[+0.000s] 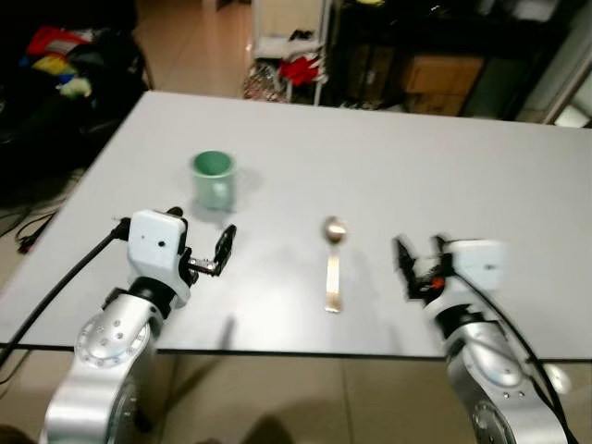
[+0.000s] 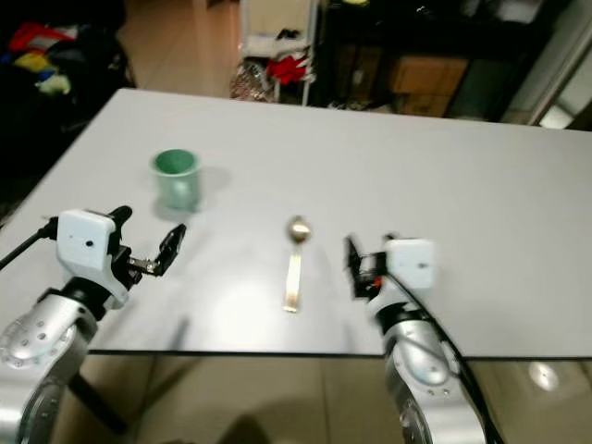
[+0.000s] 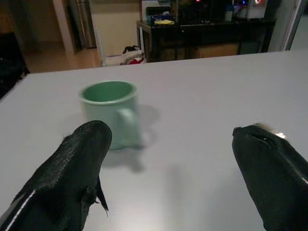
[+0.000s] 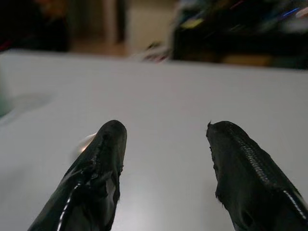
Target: Setting the table
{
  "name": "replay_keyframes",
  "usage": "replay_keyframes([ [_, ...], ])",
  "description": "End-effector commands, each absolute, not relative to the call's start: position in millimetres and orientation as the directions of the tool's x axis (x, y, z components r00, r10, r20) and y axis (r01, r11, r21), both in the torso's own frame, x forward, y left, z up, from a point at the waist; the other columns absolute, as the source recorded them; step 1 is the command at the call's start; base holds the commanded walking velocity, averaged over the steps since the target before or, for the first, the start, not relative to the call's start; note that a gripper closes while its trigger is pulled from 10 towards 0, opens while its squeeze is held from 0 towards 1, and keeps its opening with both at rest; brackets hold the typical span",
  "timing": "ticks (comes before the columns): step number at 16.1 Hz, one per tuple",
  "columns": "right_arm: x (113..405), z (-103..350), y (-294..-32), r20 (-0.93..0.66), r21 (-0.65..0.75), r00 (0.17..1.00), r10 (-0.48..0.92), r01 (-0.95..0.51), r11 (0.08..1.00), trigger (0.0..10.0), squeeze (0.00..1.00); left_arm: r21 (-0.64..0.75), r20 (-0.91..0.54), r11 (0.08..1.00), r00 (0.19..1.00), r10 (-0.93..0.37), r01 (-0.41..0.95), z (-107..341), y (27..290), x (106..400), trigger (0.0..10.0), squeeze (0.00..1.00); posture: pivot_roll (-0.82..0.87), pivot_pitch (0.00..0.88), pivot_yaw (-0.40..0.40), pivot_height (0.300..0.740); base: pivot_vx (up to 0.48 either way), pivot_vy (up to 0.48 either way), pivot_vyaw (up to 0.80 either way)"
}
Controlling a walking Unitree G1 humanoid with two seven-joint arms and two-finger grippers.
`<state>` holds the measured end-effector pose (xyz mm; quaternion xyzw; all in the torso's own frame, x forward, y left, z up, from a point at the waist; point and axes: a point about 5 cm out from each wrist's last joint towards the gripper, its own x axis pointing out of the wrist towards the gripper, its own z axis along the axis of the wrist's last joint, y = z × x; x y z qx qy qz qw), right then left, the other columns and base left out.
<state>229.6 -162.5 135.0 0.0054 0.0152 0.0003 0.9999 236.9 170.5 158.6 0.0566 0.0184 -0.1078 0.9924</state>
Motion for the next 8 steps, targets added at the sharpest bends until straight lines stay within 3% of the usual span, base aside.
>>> replay_keyframes([
  [1, 229, 129, -177, -0.04, -0.004, 0.997, -0.068, 0.067, 0.998, 10.0, 0.0, 0.117, -0.06, 0.971, 0.978, -0.202, 0.208, 156, 171, 236, 10.0, 0.0, 0.03, 0.011, -0.055, 0.74, 0.0, -0.48, 0.0],
  [4, 230, 115, -178, -0.119, 0.198, 0.993, 0.011, 0.013, 0.98, 10.0, 0.0, 0.16, -0.07, 0.969, 0.982, -0.177, 0.186, 151, 176, 239, 10.0, 0.0, 0.02, 0.007, -0.06, 0.74, 0.0, -0.48, 0.0],
  [8, 236, 126, -162, -0.038, 0.148, 0.993, 0.108, -0.101, 0.984, 10.0, 0.0, 0.185, -0.074, 0.964, 0.981, -0.181, 0.192, 150, 175, 244, 10.0, 0.0, 0.02, 0.018, -0.045, 0.74, 0.0, -0.435, 0.0],
])
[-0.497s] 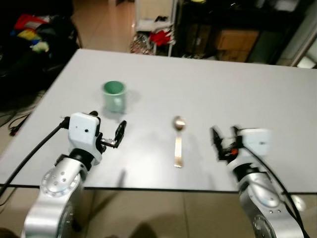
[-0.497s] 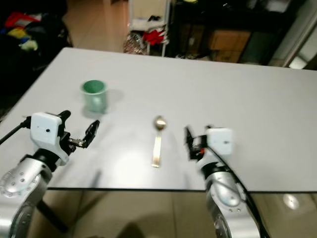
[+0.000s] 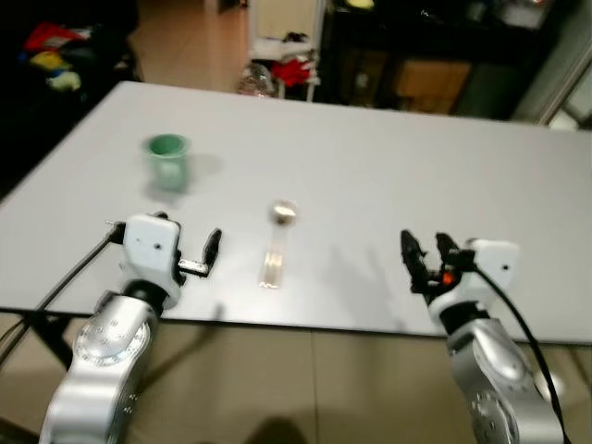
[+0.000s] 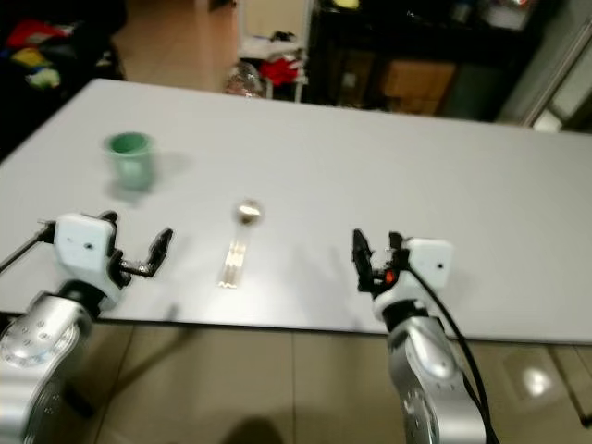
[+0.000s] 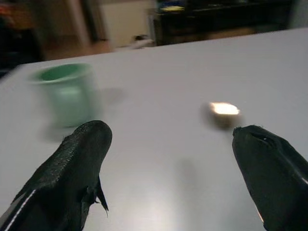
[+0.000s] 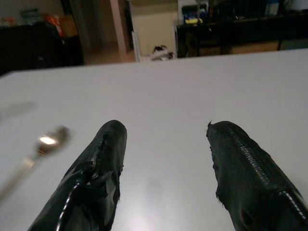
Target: Setting the table
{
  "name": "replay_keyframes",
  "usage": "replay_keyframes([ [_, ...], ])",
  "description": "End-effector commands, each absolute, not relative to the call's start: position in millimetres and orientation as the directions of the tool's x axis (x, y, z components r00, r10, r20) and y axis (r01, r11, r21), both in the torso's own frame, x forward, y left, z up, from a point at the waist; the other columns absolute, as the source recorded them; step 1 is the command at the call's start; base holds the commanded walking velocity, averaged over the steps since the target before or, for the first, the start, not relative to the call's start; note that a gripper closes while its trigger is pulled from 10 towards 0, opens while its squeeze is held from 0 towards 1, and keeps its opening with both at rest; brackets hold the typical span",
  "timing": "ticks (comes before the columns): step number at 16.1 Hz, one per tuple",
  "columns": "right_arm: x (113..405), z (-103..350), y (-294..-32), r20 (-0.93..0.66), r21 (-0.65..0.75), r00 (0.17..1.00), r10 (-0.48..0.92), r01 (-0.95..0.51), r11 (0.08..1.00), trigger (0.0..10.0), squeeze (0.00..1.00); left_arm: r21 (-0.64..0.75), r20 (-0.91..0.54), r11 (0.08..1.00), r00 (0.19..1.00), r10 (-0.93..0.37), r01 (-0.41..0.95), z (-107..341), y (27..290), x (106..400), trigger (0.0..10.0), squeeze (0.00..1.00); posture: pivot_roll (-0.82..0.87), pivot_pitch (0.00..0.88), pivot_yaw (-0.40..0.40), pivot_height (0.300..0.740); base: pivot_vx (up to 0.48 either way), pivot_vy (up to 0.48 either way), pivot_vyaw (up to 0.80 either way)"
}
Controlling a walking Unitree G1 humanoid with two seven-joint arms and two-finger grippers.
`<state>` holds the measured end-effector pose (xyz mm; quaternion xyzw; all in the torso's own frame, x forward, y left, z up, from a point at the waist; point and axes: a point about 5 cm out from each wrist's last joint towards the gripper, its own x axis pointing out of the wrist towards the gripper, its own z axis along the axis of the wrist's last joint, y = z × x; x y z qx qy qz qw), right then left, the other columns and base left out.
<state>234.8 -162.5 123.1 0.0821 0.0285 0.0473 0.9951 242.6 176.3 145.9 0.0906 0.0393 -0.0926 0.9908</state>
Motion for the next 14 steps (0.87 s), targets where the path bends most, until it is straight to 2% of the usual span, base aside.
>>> replay_keyframes([
  [1, 236, 130, -158, -0.023, 0.147, 0.99, 0.143, -0.138, 0.98, 10.0, 0.0, 0.18, -0.067, 0.963, 0.979, -0.193, 0.202, 152, 173, 246, 10.0, 0.0, 0.01, 0.021, -0.046, 0.74, 0.0, -0.431, 0.0],
  [2, 235, 131, -156, -0.021, 0.155, 0.987, 0.161, -0.156, 0.976, 10.0, 0.0, 0.184, -0.064, 0.96, 0.978, -0.201, 0.209, 152, 172, 246, 10.0, 0.0, 0.01, 0.021, -0.046, 0.74, 0.0, -0.292, 0.0],
  [8, 242, 137, -154, -0.003, 0.119, 0.967, 0.254, -0.252, 0.96, 10.0, 0.0, 0.159, -0.057, 0.968, 0.981, -0.187, 0.194, 150, 165, 256, 10.0, 0.0, -0.01, 0.023, -0.057, 0.74, 0.0, 0.0, 0.8],
  [12, 245, 142, -147, 0.016, 0.13, 0.953, 0.304, -0.303, 0.944, 10.0, 0.0, 0.158, -0.067, 0.971, 0.983, -0.169, 0.177, 145, 166, 252, 10.0, 0.0, -0.02, 0.039, -0.087, 0.74, 0.0, 0.0, 0.8],
  [14, 243, 141, -154, 0.024, 0.056, 0.973, 0.23, -0.231, 0.971, 10.0, 0.0, 0.165, -0.074, 0.965, 0.978, -0.195, 0.204, 146, 162, 250, 10.0, 0.0, -0.01, 0.047, -0.08, 0.74, 0.0, 0.0, 0.8],
])
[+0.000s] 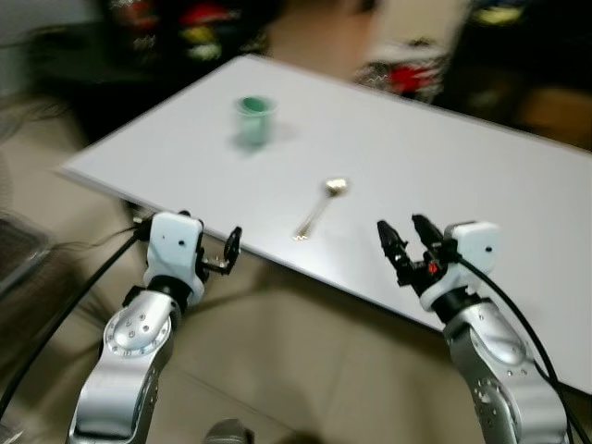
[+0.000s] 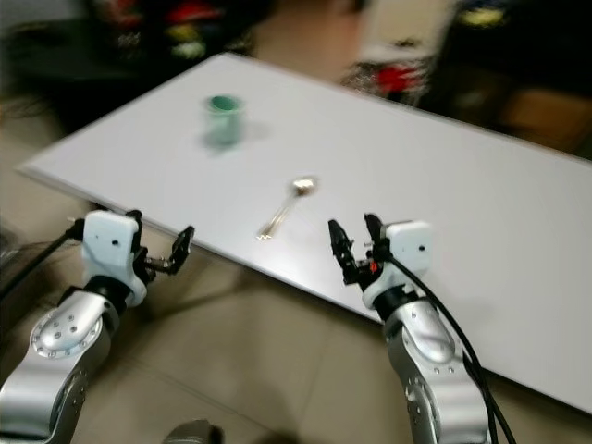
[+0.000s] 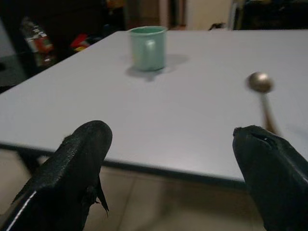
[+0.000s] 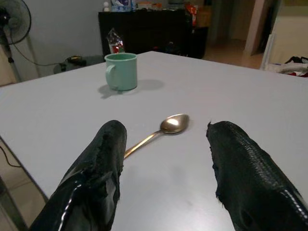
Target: Setting the table
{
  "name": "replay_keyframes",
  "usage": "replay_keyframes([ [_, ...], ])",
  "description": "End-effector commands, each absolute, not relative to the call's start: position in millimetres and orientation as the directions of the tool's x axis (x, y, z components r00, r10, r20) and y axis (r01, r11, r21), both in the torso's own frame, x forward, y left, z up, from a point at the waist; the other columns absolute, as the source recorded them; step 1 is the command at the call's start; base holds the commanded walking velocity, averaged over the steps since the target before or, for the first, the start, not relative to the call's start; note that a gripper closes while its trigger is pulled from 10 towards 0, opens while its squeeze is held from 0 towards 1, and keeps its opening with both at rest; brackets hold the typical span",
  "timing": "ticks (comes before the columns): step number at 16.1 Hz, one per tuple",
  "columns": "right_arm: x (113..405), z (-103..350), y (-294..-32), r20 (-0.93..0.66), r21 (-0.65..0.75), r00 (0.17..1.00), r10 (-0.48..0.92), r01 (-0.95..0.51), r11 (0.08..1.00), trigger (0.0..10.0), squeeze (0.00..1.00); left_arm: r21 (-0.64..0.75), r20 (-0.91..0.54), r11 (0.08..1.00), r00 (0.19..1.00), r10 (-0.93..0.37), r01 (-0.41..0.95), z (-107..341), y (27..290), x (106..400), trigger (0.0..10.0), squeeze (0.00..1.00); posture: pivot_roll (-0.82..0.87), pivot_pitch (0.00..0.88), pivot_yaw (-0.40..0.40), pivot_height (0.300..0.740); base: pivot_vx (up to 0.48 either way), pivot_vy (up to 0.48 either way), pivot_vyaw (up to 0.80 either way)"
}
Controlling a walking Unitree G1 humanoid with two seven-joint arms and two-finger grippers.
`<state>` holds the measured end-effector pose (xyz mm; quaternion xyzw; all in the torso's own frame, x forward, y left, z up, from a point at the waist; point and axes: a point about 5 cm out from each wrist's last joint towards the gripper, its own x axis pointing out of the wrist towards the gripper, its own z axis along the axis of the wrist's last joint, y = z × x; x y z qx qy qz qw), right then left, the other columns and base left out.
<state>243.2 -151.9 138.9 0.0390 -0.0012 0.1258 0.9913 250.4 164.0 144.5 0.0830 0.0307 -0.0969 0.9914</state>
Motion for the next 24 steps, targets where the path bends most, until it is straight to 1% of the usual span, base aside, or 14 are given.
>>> replay_keyframes([
  [1, 243, 140, -155, 0.024, 0.057, 0.974, 0.227, -0.228, 0.972, 10.0, 0.0, 0.163, -0.073, 0.965, 0.978, -0.194, 0.204, 146, 162, 250, 10.0, 0.0, -0.01, 0.043, -0.078, 0.74, 0.0, 0.0, 0.8],
  [3, 243, 145, -161, 0.06, 0.088, 0.978, 0.199, -0.204, 0.975, 10.0, 0.0, 0.123, -0.009, 0.984, 0.992, -0.128, 0.129, 150, 166, 255, 10.0, 0.01, -0.02, 0.045, -0.061, 0.74, 0.0, 0.0, 0.8],
  [4, 243, 145, -162, 0.056, 0.089, 0.977, 0.204, -0.208, 0.974, 10.0, 0.0, 0.115, 0.0, 0.987, 0.993, -0.116, 0.115, 151, 166, 255, 10.0, 0.06, -0.02, 0.045, -0.061, 0.74, 0.0, 0.0, 0.8],
  [5, 242, 143, -169, 0.045, 0.091, 0.983, 0.179, -0.183, 0.979, 10.0, 0.0, 0.119, 0.053, 0.99, 0.995, -0.079, 0.073, 154, 167, 256, 10.0, 0.23, -0.02, 0.035, -0.06, 0.74, 0.0, 0.0, 0.8],
  [9, 242, 144, -172, 0.047, 0.104, 0.985, 0.166, -0.17, 0.98, 10.0, 0.0, 0.112, 0.054, 0.993, 0.998, -0.031, 0.025, 155, 171, 259, 10.0, 0.21, -0.02, 0.019, -0.066, 0.74, 0.0, 0.0, 0.8],
  [10, 243, 143, -173, 0.043, 0.125, 0.989, 0.145, -0.149, 0.981, 10.0, 0.0, 0.107, 0.039, 0.994, 0.999, -0.019, 0.014, 153, 174, 261, 10.0, 0.24, -0.02, 0.019, -0.066, 0.74, 0.0, 0.0, 0.8],
  [12, 244, 144, -174, 0.049, 0.139, 0.989, 0.141, -0.146, 0.979, 10.0, 0.0, 0.056, 0.003, 0.996, 0.998, -0.067, 0.067, 152, 172, 261, 10.0, 0.77, -0.02, 0.01, -0.069, 0.74, 0.0, 0.0, 0.8],
  [13, 245, 144, -174, 0.047, 0.136, 0.989, 0.141, -0.146, 0.98, 10.0, 0.0, 0.06, 0.0, 0.995, 0.997, -0.083, 0.083, 154, 171, 261, 10.0, 0.79, -0.02, 0.011, -0.07, 0.74, 0.0, 0.0, 0.8],
  [15, 245, 143, -173, 0.043, 0.142, 0.989, 0.144, -0.149, 0.979, 10.0, 0.0, 0.064, -0.033, 0.995, 0.996, -0.08, 0.082, 153, 172, 259, 10.0, 0.78, -0.01, 0.009, -0.076, 0.74, 0.0, 0.0, 0.8],
  [18, 245, 143, -172, 0.042, 0.165, 0.988, 0.149, -0.154, 0.974, 10.0, 0.0, 0.055, -0.099, 0.993, 0.991, -0.095, 0.1, 148, 171, 257, 10.0, 0.69, -0.02, 0.012, -0.077, 0.74, 0.0, 0.0, 0.8],
  [19, 245, 143, -172, 0.037, 0.162, 0.989, 0.146, -0.15, 0.975, 10.0, 0.0, 0.073, -0.07, 0.993, 0.994, -0.089, 0.094, 151, 170, 259, 10.0, 0.34, -0.02, 0.015, -0.078, 0.74, 0.0, 0.0, 0.8],
  [20, 245, 142, -172, 0.028, 0.153, 0.988, 0.153, -0.155, 0.976, 10.0, 0.0, 0.156, -0.009, 0.988, 1.0, -0.008, 0.009, 154, 176, 263, 10.0, 0.09, -0.02, 0.015, -0.078, 0.74, 0.0, 0.0, 0.8],
  [21, 245, 142, -172, 0.026, 0.139, 0.987, 0.158, -0.16, 0.977, 10.0, 0.0, 0.153, -0.045, 0.988, 0.999, -0.006, 0.013, 152, 178, 263, 10.0, 0.0, -0.02, 0.015, -0.078, 0.74, 0.0, 0.0, 0.8],
  [24, 246, 141, -172, 0.016, 0.135, 0.989, 0.15, -0.151, 0.979, 10.0, 0.0, 0.17, -0.048, 0.985, 0.999, -0.019, 0.027, 153, 178, 260, 10.0, 0.0, -0.02, 0.017, -0.079, 0.74, 0.0, 0.0, 0.8],
])
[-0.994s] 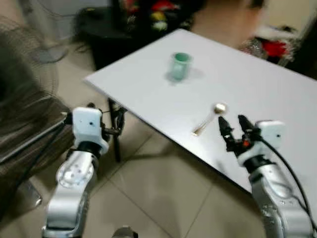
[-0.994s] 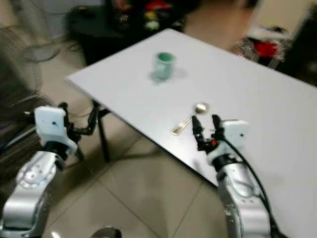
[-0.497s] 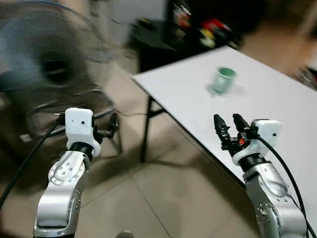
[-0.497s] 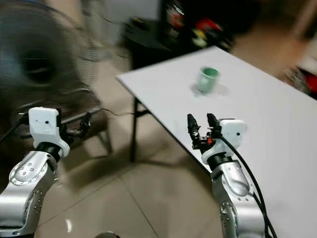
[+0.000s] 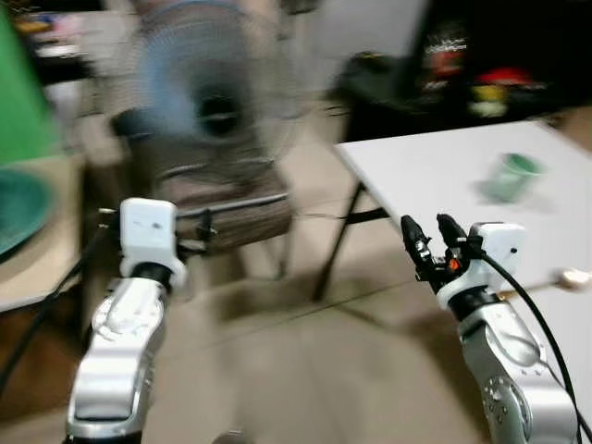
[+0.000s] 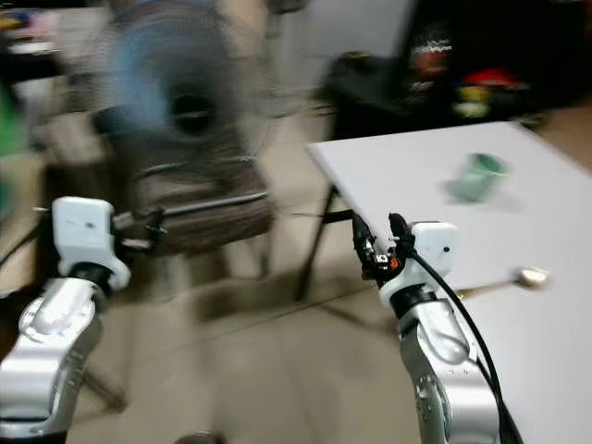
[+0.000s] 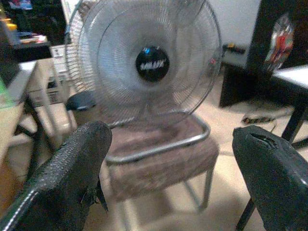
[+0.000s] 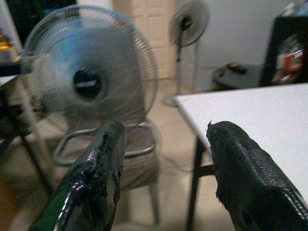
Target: Setting the table
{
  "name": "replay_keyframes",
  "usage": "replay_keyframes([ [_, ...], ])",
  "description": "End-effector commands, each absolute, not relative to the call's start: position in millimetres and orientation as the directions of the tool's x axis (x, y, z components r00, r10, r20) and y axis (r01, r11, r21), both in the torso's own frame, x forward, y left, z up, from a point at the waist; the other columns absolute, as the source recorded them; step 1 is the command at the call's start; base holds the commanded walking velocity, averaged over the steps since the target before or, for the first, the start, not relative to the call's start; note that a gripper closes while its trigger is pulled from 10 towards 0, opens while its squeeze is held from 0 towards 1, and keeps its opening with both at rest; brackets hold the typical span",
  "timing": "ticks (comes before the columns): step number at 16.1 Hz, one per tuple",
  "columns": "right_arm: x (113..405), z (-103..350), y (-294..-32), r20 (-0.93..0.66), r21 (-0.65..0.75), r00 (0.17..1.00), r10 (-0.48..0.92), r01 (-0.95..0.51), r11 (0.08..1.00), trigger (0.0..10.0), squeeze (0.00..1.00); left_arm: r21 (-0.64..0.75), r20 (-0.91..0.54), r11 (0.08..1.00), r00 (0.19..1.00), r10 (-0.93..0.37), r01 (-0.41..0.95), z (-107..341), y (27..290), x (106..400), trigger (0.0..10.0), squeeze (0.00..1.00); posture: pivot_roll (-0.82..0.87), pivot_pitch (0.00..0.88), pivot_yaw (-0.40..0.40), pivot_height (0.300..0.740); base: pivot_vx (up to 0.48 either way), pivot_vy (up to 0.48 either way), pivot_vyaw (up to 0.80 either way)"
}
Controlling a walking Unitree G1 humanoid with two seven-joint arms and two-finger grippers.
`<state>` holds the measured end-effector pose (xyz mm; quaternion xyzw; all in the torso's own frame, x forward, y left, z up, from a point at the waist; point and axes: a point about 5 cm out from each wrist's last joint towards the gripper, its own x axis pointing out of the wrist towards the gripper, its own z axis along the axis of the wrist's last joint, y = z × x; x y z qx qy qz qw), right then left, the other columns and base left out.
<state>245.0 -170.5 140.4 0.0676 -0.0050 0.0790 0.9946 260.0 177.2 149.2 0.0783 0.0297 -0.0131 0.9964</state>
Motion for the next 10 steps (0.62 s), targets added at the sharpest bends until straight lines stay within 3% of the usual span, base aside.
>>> replay_keyframes([
  [1, 246, 141, -172, 0.014, 0.137, 0.99, 0.143, -0.144, 0.98, 10.0, 0.0, 0.19, -0.048, 0.981, 0.998, -0.029, 0.038, 153, 177, 259, 10.0, 0.0, -0.01, 0.026, -0.074, 0.74, 0.0, 0.0, 0.8],
  [6, 240, 139, -159, -0.001, 0.136, 0.976, 0.217, -0.215, 0.967, 10.0, 0.0, 0.172, -0.086, 0.981, 0.993, -0.076, 0.09, 148, 167, 259, 10.0, 0.0, 0.0, 0.026, -0.049, 0.74, 0.0, 0.0, 0.8],
  [10, 245, 139, -157, 0.011, 0.114, 0.982, 0.191, -0.191, 0.975, 10.0, 0.0, 0.151, -0.093, 0.975, 0.984, -0.149, 0.162, 148, 164, 256, 10.0, 0.0, 0.01, 0.023, -0.049, 0.74, 0.072, 0.0, 0.8],
])
